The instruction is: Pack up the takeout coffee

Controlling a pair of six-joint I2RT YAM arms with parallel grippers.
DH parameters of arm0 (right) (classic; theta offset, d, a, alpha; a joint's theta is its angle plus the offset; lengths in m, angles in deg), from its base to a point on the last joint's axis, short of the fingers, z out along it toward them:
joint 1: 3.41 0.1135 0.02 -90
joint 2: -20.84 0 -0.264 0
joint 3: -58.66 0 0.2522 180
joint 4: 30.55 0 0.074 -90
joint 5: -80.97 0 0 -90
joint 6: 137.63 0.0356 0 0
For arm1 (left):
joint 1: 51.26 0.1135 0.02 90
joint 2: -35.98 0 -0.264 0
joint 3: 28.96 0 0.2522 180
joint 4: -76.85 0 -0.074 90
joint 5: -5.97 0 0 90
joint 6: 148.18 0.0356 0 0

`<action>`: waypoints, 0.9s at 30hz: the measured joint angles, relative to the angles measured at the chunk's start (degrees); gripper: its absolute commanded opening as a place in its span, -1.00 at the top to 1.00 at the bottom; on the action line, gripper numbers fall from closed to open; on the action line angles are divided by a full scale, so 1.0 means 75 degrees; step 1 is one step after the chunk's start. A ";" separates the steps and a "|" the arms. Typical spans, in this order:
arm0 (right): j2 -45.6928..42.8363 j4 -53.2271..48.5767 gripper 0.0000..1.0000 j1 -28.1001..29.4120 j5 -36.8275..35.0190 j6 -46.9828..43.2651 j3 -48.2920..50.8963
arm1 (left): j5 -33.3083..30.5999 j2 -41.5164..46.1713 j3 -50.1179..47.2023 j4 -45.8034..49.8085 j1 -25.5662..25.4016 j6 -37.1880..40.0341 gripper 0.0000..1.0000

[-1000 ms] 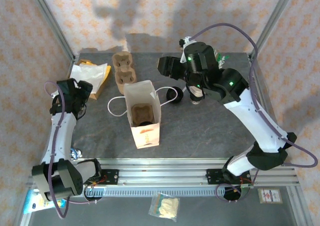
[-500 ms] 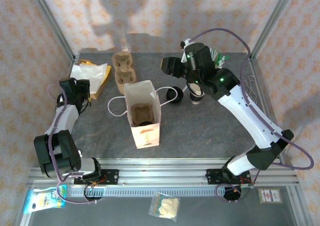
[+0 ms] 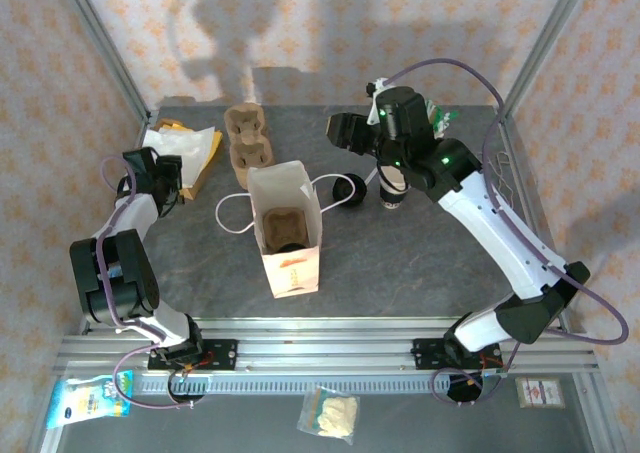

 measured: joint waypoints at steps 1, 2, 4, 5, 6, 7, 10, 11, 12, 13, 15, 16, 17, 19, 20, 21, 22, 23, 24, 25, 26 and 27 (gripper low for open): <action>0.0000 0.0015 -0.25 0.0000 0.0006 0.0000 0.0017 | 0.0023 -0.0035 0.0009 -0.0038 0.0000 -0.0009 -0.46; 0.0000 0.0020 -0.25 0.0000 0.0009 0.0000 0.0029 | 0.0035 -0.0070 0.0015 -0.0079 0.0000 -0.0032 -0.46; 0.0000 0.0038 -0.25 -0.0015 0.0029 0.0000 0.0050 | 0.0076 -0.0134 0.0015 -0.0111 0.0000 -0.0064 -0.46; 0.0000 0.0038 -0.25 -0.0029 0.0029 0.0000 0.0055 | 0.0108 -0.0163 0.0015 -0.0131 0.0000 -0.0093 -0.45; 0.0000 0.0038 -0.25 -0.0029 0.0029 0.0000 0.0055 | 0.0131 -0.0192 0.0015 -0.0154 -0.0003 -0.0119 -0.46; 0.0000 0.0041 -0.25 -0.0044 0.0029 0.0000 0.0055 | 0.0154 -0.0224 0.0015 -0.0187 -0.0003 -0.0146 -0.45; 0.0000 0.0041 -0.25 -0.0050 0.0032 0.0000 0.0055 | 0.0175 -0.0332 0.0029 -0.0280 -0.0012 -0.0201 -0.42; 0.0000 0.0041 -0.25 -0.0050 0.0032 0.0000 0.0055 | 0.0175 -0.0367 0.0029 -0.0300 -0.0029 -0.0201 -0.40; 0.0000 0.0041 -0.25 -0.0050 0.0032 0.0000 0.0055 | 0.0178 -0.0402 0.0029 -0.0323 -0.0038 -0.0213 -0.38; 0.0000 0.0041 -0.25 -0.0050 0.0032 0.0000 0.0055 | 0.0184 -0.0437 0.0029 -0.0367 -0.0052 -0.0236 -0.36; 0.0000 0.0041 -0.26 -0.0050 0.0032 -0.0009 0.0055 | 0.0198 -0.0481 0.0029 -0.0417 -0.0073 -0.0262 -0.30; 0.0000 0.0038 -0.26 -0.0050 0.0032 -0.0026 0.0055 | 0.0198 -0.0487 0.0029 -0.0434 -0.0087 -0.0274 -0.25; 0.0003 0.0041 -0.26 -0.0050 0.0032 -0.0044 0.0055 | 0.0204 -0.0493 0.0029 -0.0460 -0.0087 -0.0291 -0.21; 0.0006 0.0038 -0.26 -0.0050 0.0032 -0.0055 0.0055 | 0.0219 -0.0495 0.0032 -0.0516 -0.0087 -0.0364 -0.09; 0.0009 0.0038 -0.26 -0.0050 0.0032 -0.0055 0.0055 | 0.0230 -0.0495 0.0035 -0.0539 -0.0090 -0.0379 -0.03; 0.0009 0.0038 -0.26 -0.0050 0.0032 -0.0055 0.0055 | 0.0236 -0.0495 0.0041 -0.0557 -0.0102 -0.0393 0.03; 0.0009 0.0038 -0.26 -0.0050 0.0032 -0.0055 0.0055 | 0.0245 -0.0495 0.0055 -0.0577 -0.0102 -0.0402 0.06; 0.0009 0.0038 -0.26 -0.0050 0.0032 -0.0058 0.0055 | 0.0256 -0.0498 0.0070 -0.0586 -0.0102 -0.0396 0.11; 0.0009 0.0038 -0.26 -0.0050 0.0032 -0.0058 0.0055 | 0.0259 -0.0507 0.0096 -0.0600 -0.0102 -0.0396 0.17; 0.0009 0.0038 -0.26 -0.0050 0.0032 -0.0055 0.0055 | 0.0268 -0.0519 0.0117 -0.0600 -0.0102 -0.0391 0.21; 0.0009 0.0038 -0.26 -0.0050 0.0032 -0.0058 0.0055 | 0.0286 -0.0545 0.0146 -0.0606 -0.0102 -0.0396 0.24; 0.0009 0.0038 -0.25 -0.0050 0.0032 -0.0058 0.0055 | 0.0306 -0.0571 0.0172 -0.0618 -0.0102 -0.0391 0.25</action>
